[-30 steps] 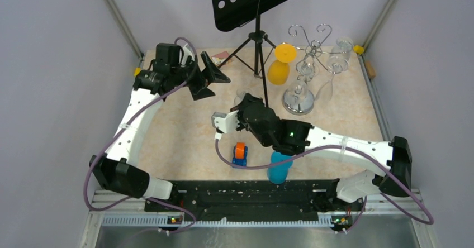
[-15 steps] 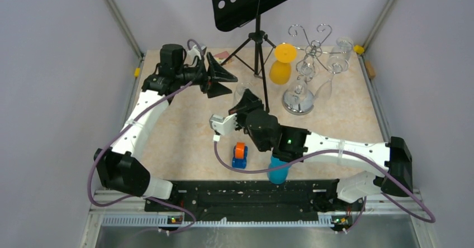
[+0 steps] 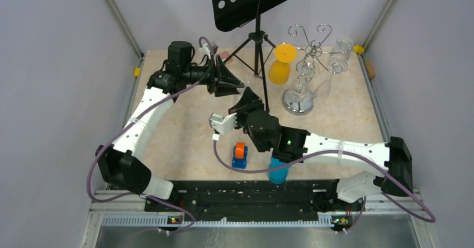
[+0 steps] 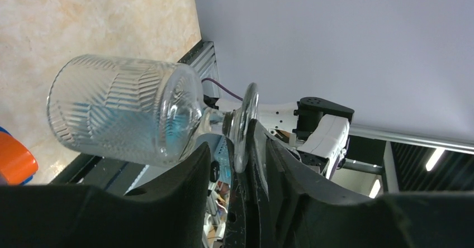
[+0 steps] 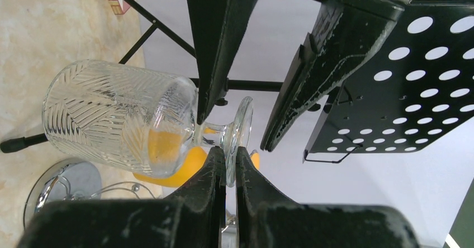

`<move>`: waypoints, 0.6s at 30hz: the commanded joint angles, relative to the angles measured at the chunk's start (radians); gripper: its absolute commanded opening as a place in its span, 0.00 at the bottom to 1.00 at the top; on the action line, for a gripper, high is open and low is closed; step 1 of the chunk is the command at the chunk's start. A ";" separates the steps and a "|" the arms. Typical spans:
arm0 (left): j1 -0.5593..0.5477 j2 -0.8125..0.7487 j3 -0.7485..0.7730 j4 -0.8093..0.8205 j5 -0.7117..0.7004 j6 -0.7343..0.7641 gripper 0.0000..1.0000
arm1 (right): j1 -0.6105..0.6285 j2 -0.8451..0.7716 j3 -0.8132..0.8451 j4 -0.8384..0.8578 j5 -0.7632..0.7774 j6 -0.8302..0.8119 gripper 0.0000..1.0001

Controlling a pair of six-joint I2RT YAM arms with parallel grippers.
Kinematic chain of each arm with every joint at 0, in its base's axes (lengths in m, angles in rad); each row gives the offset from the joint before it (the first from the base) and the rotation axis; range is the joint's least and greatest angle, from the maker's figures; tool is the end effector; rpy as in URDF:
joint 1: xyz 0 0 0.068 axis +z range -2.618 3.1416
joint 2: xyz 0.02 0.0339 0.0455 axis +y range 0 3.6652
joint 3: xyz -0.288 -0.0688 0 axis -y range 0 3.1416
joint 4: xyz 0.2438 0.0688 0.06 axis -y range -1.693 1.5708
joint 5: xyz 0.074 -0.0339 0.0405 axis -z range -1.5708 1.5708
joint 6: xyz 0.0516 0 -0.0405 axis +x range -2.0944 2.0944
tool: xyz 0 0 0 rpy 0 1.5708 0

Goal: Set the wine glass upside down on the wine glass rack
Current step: Turn the wine glass upside down at the wine rack.

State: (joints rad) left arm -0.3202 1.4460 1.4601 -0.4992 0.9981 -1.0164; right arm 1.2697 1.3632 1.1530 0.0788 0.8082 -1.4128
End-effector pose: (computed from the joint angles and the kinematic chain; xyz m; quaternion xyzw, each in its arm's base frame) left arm 0.2875 -0.1410 0.4151 -0.0241 0.7911 -0.6027 0.1021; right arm 0.1306 0.2948 0.3888 -0.6143 0.4097 -0.3383 0.5834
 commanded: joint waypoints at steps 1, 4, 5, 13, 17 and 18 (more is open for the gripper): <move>-0.029 0.025 0.089 -0.062 0.004 0.083 0.41 | 0.015 -0.026 0.029 0.087 0.018 -0.003 0.00; -0.045 0.036 0.102 -0.070 0.006 0.090 0.33 | 0.016 -0.026 0.034 0.086 0.020 -0.002 0.00; -0.051 0.040 0.105 -0.070 0.007 0.091 0.30 | 0.016 -0.026 0.035 0.085 0.019 0.000 0.00; -0.072 0.051 0.110 -0.062 0.016 0.085 0.00 | 0.017 -0.027 0.035 0.073 0.010 0.019 0.00; -0.072 0.048 0.106 -0.055 0.009 0.084 0.00 | 0.017 -0.029 0.035 0.071 0.004 0.030 0.00; -0.072 0.046 0.106 -0.053 0.008 0.085 0.00 | 0.016 -0.029 0.036 0.070 0.003 0.033 0.00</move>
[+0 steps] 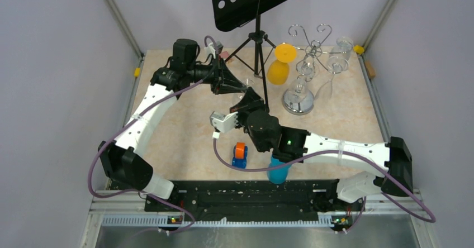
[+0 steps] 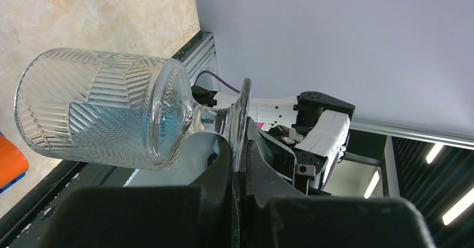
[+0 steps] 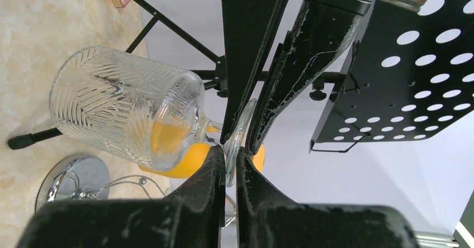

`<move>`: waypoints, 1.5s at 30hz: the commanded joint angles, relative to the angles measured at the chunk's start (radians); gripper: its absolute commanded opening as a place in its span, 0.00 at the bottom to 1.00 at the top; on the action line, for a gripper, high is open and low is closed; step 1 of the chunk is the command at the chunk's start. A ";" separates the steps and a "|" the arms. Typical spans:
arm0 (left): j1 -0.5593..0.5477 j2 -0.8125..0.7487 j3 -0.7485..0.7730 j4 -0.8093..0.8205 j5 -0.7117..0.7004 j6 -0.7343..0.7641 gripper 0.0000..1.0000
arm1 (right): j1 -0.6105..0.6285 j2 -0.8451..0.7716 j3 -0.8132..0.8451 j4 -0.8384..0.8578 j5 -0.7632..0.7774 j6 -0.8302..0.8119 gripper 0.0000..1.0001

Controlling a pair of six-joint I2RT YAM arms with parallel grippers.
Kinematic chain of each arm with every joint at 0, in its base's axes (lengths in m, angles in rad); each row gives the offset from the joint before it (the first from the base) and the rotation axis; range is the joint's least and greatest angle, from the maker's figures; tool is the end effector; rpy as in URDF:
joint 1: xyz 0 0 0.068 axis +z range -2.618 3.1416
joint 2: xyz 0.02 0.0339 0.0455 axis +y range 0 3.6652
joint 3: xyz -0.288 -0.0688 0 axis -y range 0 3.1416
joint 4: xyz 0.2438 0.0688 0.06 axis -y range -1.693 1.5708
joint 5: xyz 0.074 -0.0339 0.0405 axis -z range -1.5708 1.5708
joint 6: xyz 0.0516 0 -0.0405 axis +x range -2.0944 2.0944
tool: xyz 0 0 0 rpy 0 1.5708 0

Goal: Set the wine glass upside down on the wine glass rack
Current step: Turn the wine glass upside down at the wine rack.

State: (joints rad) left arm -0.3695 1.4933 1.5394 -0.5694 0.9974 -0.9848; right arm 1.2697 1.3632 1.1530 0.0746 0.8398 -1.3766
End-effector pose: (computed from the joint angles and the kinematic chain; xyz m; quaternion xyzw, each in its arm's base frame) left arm 0.2891 -0.1585 0.4208 -0.0023 0.7972 -0.5980 0.0828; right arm 0.1313 0.2933 0.3885 -0.6012 0.4285 -0.3388 0.5832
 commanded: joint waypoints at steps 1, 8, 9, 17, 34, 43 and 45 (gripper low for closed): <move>-0.023 -0.001 0.026 0.017 0.008 0.055 0.00 | 0.015 -0.029 0.036 0.072 -0.032 0.000 0.00; -0.023 -0.002 0.024 0.024 -0.007 0.058 0.00 | 0.016 -0.027 0.041 0.054 -0.044 0.022 0.03; -0.023 -0.002 0.024 0.028 -0.011 0.058 0.00 | 0.015 -0.028 0.043 0.047 -0.046 0.031 0.09; -0.022 -0.009 0.016 0.055 -0.039 0.060 0.00 | 0.015 -0.034 0.066 -0.040 -0.078 0.128 0.60; -0.010 -0.087 -0.050 0.085 -0.131 0.123 0.00 | -0.008 -0.030 0.262 -0.363 -0.271 0.572 0.95; -0.006 -0.113 -0.074 0.075 -0.155 0.145 0.00 | -0.119 -0.023 0.431 -0.589 -0.484 0.875 0.99; -0.006 -0.117 -0.076 0.075 -0.155 0.145 0.00 | -0.157 -0.018 0.467 -0.631 -0.528 0.945 0.99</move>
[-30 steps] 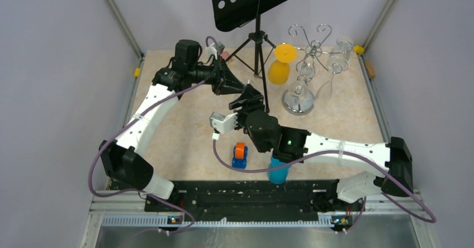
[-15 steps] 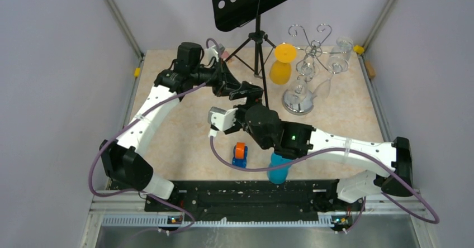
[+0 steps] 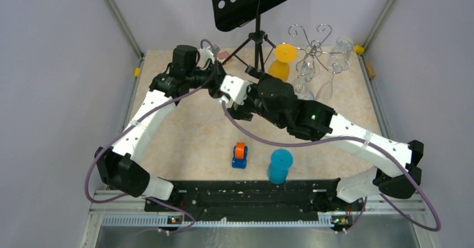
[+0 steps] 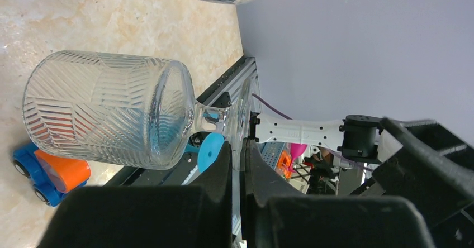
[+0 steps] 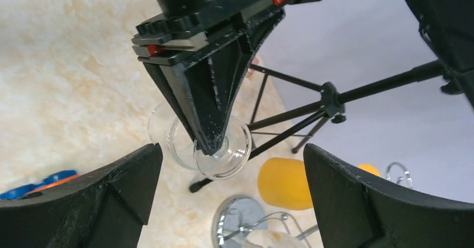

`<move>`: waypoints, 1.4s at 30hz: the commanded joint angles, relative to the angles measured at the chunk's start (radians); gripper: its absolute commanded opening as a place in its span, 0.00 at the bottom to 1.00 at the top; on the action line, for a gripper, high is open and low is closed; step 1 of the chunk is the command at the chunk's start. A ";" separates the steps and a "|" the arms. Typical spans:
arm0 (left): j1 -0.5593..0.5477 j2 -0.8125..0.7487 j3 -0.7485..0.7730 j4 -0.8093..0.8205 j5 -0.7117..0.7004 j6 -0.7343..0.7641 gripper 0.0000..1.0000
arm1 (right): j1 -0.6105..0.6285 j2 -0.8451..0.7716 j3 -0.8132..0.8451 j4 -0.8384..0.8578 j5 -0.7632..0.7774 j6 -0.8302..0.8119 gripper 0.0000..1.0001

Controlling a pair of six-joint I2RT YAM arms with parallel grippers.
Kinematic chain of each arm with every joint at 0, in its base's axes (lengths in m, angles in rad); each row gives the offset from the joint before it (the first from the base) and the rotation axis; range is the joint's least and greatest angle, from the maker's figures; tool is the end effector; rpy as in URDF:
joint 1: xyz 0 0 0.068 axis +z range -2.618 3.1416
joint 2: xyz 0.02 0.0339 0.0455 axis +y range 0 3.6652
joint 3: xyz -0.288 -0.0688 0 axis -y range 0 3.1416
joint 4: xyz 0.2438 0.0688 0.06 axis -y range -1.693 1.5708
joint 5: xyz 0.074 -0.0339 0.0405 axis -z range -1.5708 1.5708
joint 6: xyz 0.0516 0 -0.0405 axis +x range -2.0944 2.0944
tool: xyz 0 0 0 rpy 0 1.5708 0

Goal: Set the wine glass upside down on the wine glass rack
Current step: Turn the wine glass upside down at the wine rack.

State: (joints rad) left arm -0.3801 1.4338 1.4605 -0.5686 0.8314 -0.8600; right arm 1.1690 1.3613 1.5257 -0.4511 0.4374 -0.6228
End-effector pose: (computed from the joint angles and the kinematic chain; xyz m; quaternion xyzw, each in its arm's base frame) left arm 0.2793 -0.1526 0.4092 0.0037 0.8208 -0.5477 0.1621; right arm 0.1400 0.2736 0.4602 -0.5292 0.5899 -0.0096 0.6098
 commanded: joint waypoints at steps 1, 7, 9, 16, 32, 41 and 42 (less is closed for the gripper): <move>0.004 -0.060 0.002 0.074 0.011 0.020 0.00 | -0.075 -0.008 0.130 -0.133 -0.154 0.238 0.99; 0.004 -0.068 -0.006 0.078 0.013 0.021 0.00 | -0.257 0.060 0.321 -0.326 -0.476 0.501 0.98; 0.004 -0.072 -0.009 0.079 0.016 0.019 0.00 | -0.294 0.066 0.341 -0.343 -0.539 0.554 0.97; 0.004 -0.088 -0.024 0.095 0.021 0.012 0.00 | -0.478 0.085 0.369 -0.356 -0.858 0.763 0.97; 0.005 -0.180 -0.094 0.298 0.043 -0.092 0.00 | -0.646 0.145 0.332 -0.276 -1.231 1.112 0.84; 0.003 -0.205 -0.110 0.395 0.064 -0.150 0.00 | -0.646 0.123 0.194 -0.054 -1.291 1.279 0.63; 0.003 -0.207 -0.110 0.398 0.065 -0.151 0.00 | -0.647 0.125 0.197 -0.057 -1.285 1.277 0.62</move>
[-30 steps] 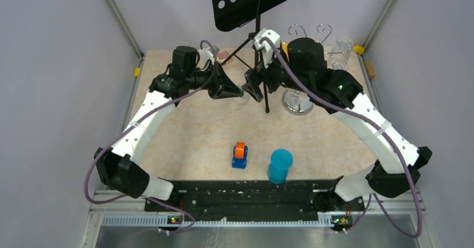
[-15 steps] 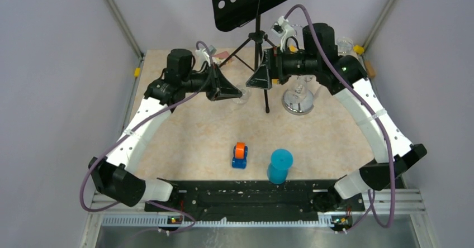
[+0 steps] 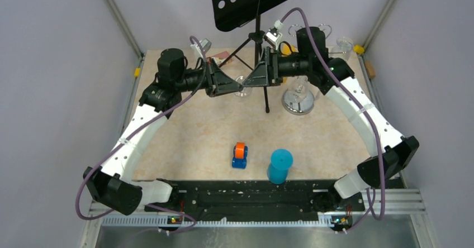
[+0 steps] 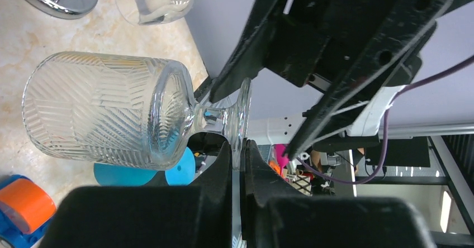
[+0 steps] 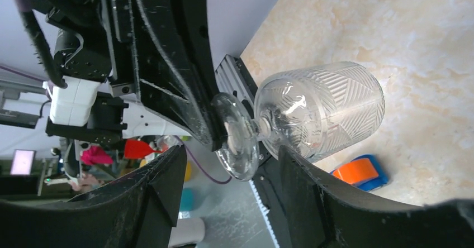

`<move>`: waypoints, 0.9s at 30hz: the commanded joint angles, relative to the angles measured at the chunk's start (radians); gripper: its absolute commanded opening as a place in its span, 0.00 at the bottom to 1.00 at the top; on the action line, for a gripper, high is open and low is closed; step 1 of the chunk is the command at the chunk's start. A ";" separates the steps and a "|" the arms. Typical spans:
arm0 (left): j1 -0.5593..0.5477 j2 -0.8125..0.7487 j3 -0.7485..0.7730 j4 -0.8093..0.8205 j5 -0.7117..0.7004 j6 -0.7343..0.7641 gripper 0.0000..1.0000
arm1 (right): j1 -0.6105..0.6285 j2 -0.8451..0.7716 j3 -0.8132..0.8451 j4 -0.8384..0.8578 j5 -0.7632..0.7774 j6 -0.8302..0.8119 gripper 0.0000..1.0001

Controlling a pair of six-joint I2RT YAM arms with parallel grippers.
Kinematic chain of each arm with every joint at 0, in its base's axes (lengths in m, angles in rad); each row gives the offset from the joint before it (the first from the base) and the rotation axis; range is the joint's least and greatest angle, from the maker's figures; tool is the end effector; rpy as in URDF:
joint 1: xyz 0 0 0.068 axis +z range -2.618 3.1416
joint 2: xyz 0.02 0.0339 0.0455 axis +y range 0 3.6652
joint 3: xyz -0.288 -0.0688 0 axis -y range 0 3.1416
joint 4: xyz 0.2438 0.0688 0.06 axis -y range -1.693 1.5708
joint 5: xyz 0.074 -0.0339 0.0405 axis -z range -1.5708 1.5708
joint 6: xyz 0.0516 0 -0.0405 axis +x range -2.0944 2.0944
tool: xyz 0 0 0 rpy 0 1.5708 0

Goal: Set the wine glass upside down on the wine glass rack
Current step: Turn the wine glass upside down at the wine rack.

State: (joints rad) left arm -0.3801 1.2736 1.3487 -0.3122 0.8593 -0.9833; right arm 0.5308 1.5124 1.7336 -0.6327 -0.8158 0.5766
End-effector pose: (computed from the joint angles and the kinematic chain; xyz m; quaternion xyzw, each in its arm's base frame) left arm 0.2445 -0.1398 0.4417 0.0338 0.7586 -0.6085 0.2304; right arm 0.2639 0.1985 0.4693 -0.1996 0.7728 0.5467 0.2531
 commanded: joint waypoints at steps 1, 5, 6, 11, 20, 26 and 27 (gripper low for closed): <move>0.003 -0.049 0.002 0.143 0.038 -0.029 0.00 | -0.008 -0.025 -0.009 0.119 -0.024 0.073 0.61; 0.003 -0.055 -0.003 0.158 0.041 -0.037 0.00 | -0.012 -0.024 -0.021 0.128 -0.023 0.084 0.54; 0.003 -0.056 -0.004 0.163 0.040 -0.039 0.00 | -0.012 -0.023 -0.026 0.137 -0.031 0.092 0.50; 0.004 -0.056 -0.011 0.172 0.037 -0.045 0.00 | -0.012 -0.023 -0.051 0.179 -0.068 0.131 0.37; 0.003 -0.050 -0.011 0.191 0.033 -0.057 0.00 | -0.012 -0.022 -0.072 0.198 -0.095 0.143 0.05; 0.002 -0.048 -0.012 0.191 0.029 -0.057 0.00 | -0.013 -0.018 -0.067 0.209 -0.097 0.141 0.00; 0.003 -0.049 -0.011 0.191 0.027 -0.057 0.00 | -0.014 -0.018 -0.066 0.210 -0.096 0.141 0.00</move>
State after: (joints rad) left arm -0.3756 1.2587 1.3258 -0.2291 0.8894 -1.0313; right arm 0.5125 1.5124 1.6562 -0.4789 -0.8761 0.7109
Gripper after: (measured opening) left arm 0.039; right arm 0.044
